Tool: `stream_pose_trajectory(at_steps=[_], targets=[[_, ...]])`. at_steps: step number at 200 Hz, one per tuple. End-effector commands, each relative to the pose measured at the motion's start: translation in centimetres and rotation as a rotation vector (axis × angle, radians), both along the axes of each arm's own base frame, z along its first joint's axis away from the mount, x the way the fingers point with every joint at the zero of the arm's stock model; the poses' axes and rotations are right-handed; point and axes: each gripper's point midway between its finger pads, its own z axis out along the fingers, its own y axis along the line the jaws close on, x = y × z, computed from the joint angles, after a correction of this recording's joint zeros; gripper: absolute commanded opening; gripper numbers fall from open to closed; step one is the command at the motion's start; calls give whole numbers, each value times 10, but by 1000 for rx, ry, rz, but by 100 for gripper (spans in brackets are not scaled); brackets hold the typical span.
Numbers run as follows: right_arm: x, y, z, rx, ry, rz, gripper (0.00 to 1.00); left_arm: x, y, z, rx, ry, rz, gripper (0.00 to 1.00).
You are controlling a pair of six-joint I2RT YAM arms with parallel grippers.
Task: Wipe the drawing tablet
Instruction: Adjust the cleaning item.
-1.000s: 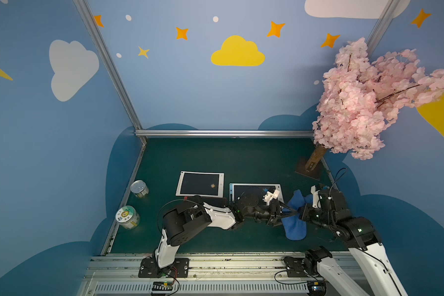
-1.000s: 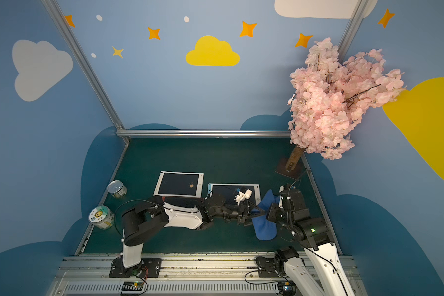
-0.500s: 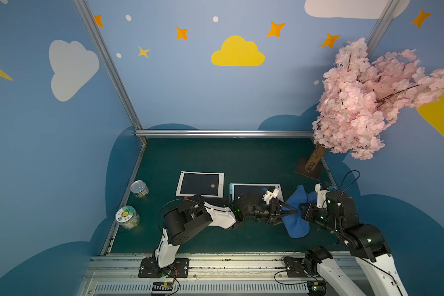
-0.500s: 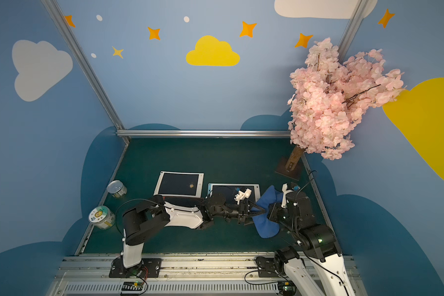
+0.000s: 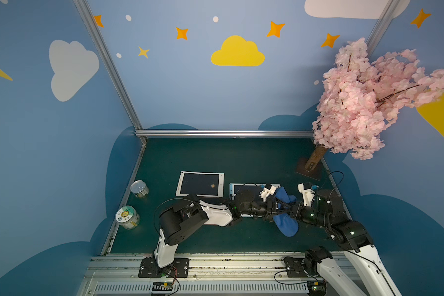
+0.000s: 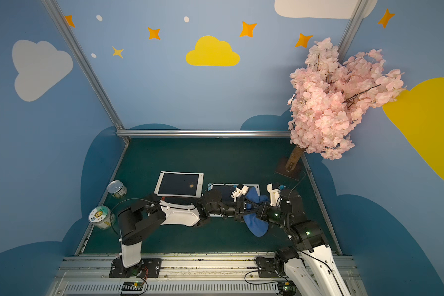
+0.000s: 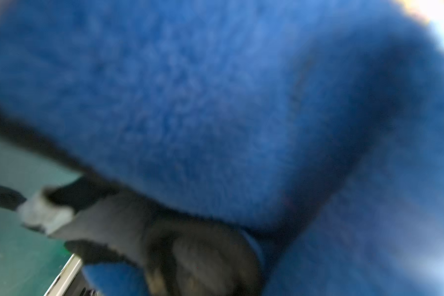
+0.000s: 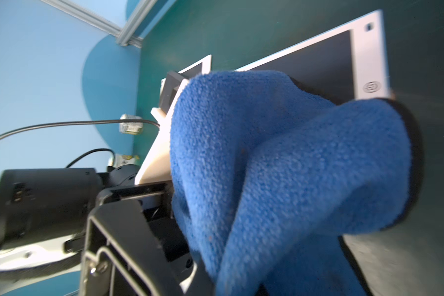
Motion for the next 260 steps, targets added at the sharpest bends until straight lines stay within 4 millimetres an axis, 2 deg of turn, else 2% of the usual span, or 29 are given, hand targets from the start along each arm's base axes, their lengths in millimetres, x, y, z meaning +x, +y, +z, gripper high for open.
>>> stream_pose_trajectory(at_steps=[1, 13, 18, 43, 80, 106, 130, 142, 150, 167, 170, 178, 190, 211, 240, 248, 260], targets=[[-19, 22, 5, 128, 46, 126, 0, 24, 15, 13, -19, -22, 85, 77], [-23, 25, 9, 153, 48, 141, 0, 29, 20, 15, -19, -26, 99, 77], [-26, 25, -2, 153, 77, 145, 0, 30, 23, 17, -21, -30, 104, 77], [-33, 31, -6, 186, 113, 187, 0, 37, 32, 20, -15, -43, 127, 76], [-43, 36, 0, 223, 115, 245, 0, 41, 40, 26, -4, -68, 144, 77], [-39, 32, 2, 189, 81, 227, 0, 40, 39, 31, -10, -75, 140, 75], [-31, 31, 4, 175, 54, 202, 0, 35, 38, 35, -20, -79, 128, 66], [-26, 30, 6, 168, 41, 189, 0, 32, 37, 38, -28, -85, 120, 60], [-23, 30, 7, 159, 36, 183, 0, 30, 37, 41, -35, -90, 113, 53], [-20, 28, 2, 132, 41, 176, 0, 26, 36, 48, -55, -107, 93, 22], [-19, 28, 11, 132, 19, 177, 0, 25, 36, 49, -58, -109, 89, 17], [-18, 26, 15, 115, 2, 175, 0, 24, 37, 52, -65, -119, 85, 4], [-19, 21, 23, 81, -25, 172, 0, 24, 39, 53, -63, -136, 82, 2], [-21, 6, 44, 2, -104, 134, 25, 27, 47, 52, -44, -179, 73, 2], [-23, -23, 72, -126, -199, 37, 79, 32, 70, 57, -24, -289, 62, 2], [-22, -27, 78, -145, -216, 24, 88, 31, 75, 60, -21, -321, 47, 3], [-21, -28, 86, -151, -238, 31, 92, 24, 82, 68, -29, -373, 7, 2]])
